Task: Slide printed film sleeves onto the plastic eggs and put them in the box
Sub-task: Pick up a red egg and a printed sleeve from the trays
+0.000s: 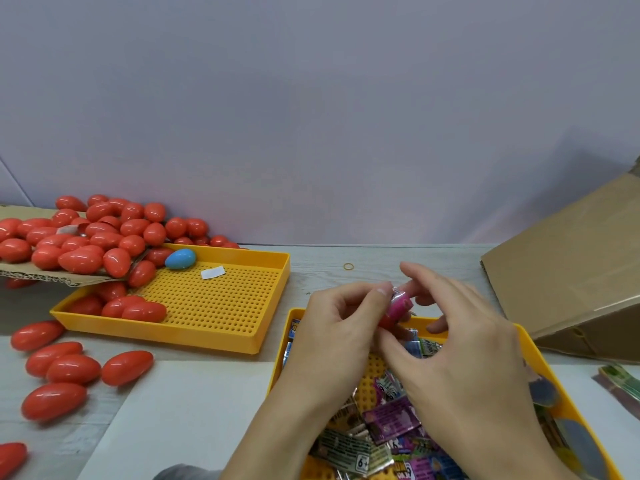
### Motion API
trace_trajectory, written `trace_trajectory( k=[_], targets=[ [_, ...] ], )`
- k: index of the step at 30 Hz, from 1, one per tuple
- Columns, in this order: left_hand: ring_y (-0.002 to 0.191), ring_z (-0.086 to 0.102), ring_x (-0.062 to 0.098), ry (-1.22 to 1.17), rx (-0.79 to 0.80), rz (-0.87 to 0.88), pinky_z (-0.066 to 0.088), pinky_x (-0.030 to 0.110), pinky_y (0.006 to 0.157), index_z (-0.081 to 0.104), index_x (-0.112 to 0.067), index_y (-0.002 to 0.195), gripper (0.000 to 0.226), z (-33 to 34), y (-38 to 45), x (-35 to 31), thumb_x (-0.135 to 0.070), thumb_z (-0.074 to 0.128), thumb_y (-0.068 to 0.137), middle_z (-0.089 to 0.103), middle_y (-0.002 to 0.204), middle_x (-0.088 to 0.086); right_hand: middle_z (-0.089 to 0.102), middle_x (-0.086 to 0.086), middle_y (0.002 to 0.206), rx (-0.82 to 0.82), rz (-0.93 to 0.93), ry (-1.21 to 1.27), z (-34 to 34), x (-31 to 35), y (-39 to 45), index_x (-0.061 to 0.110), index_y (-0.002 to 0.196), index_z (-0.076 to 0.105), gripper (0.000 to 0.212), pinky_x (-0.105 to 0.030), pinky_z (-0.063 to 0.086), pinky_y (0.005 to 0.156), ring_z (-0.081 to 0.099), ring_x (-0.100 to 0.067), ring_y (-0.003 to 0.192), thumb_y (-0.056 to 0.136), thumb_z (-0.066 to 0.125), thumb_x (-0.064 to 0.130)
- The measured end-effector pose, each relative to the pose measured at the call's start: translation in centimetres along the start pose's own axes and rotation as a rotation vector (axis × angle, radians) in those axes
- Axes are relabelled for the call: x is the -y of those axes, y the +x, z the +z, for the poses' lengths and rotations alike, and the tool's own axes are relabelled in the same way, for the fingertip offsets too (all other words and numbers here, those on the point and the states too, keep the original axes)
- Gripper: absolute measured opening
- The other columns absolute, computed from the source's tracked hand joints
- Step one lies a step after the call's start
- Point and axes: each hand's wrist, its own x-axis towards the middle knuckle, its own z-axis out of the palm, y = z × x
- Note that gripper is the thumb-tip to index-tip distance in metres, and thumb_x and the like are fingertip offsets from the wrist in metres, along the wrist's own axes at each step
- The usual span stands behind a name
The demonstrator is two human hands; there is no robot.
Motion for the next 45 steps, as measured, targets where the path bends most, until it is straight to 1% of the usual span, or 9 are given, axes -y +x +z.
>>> trace_trajectory(
  k=[4,10,17,20,24,27,34,40,45],
  targets=[
    [0.070,0.073,0.025,0.021,0.013,-0.021,0.060,0.038,0.073,0.078,-0.018,0.092,0.026,0.0,0.1,0.1,-0.026,0.054,0.101,0.075,0.077,0.013,0.062,0.019,0.096,0.050,0.015,0.034,-0.1,0.0,0.0,0.024,0.128,0.062,0.066,-0.009,0.040,0.075,0.062,-0.004,0.087,0.067,0.087,0.021],
    [0.082,0.070,0.041,0.097,-0.013,0.013,0.055,0.059,0.085,0.079,-0.026,0.090,0.028,0.1,-0.1,-0.2,-0.027,0.053,0.102,0.074,0.080,0.016,0.058,0.022,0.100,0.070,0.022,0.045,0.0,-0.2,-0.1,0.025,0.132,0.059,0.068,-0.004,0.038,0.079,0.061,0.001,0.094,0.070,0.086,0.020],
    [0.079,0.068,0.029,0.097,-0.014,-0.035,0.053,0.060,0.089,0.077,-0.025,0.088,0.033,0.3,-0.2,-0.1,-0.030,0.047,0.103,0.074,0.082,0.012,0.058,0.020,0.108,0.097,0.006,0.046,0.0,-0.2,-0.2,0.026,0.135,0.057,0.067,-0.003,0.035,0.083,0.058,0.000,0.097,0.073,0.084,0.020],
    [0.071,0.063,0.019,0.069,0.033,-0.037,0.055,0.044,0.076,0.077,-0.034,0.086,0.029,0.4,-0.2,-0.2,-0.045,0.053,0.098,0.068,0.072,0.006,0.055,0.022,0.106,0.084,0.002,0.044,-0.1,-0.1,-0.2,0.024,0.133,0.060,0.066,0.002,0.035,0.080,0.054,0.002,0.094,0.071,0.084,0.020],
    [0.060,0.055,0.002,0.108,0.051,-0.047,0.045,0.019,0.057,0.074,-0.042,0.077,0.037,0.5,-0.3,-0.3,-0.039,0.048,0.102,0.063,0.063,-0.012,0.066,0.011,0.107,0.095,0.014,0.046,-0.2,0.0,-0.2,0.018,0.132,0.061,0.068,0.008,0.034,0.083,0.058,0.002,0.094,0.068,0.086,0.015],
    [0.059,0.051,0.007,0.109,0.058,-0.043,0.042,0.023,0.055,0.074,-0.045,0.077,0.039,0.5,-0.3,-0.3,-0.037,0.045,0.102,0.058,0.063,-0.009,0.070,0.004,0.110,0.097,0.021,0.041,-0.2,0.0,-0.2,0.012,0.131,0.062,0.068,0.009,0.026,0.088,0.063,-0.006,0.095,0.067,0.087,0.011],
    [0.054,0.055,0.010,-0.048,0.072,-0.109,0.046,0.023,0.049,0.076,-0.032,0.078,0.033,0.5,-0.3,-0.3,-0.046,0.053,0.097,0.061,0.064,0.001,0.065,0.013,0.104,0.075,0.035,0.073,-0.1,-0.1,-0.2,0.012,0.131,0.062,0.068,0.012,0.026,0.085,0.058,0.004,0.093,0.068,0.085,0.009],
    [0.055,0.053,0.016,-0.252,0.059,-0.189,0.039,0.030,0.055,0.077,-0.018,0.081,0.036,0.6,-0.4,-0.8,-0.046,0.055,0.085,0.060,0.062,0.007,0.063,0.028,0.109,0.057,0.036,0.273,0.0,-0.5,-0.1,0.033,0.132,0.059,0.061,-0.009,0.046,0.090,0.058,0.007,0.109,0.073,0.074,0.037],
    [0.055,0.055,0.020,-0.521,0.131,-0.347,0.047,0.025,0.051,0.061,0.001,0.102,0.041,0.6,-0.4,-1.5,-0.036,0.048,0.091,0.056,0.064,0.013,0.063,0.031,0.112,0.063,0.042,0.323,-0.1,-0.5,0.0,0.042,0.116,0.066,0.049,-0.021,0.055,0.085,0.063,0.004,0.102,0.069,0.081,0.036]
  ],
)
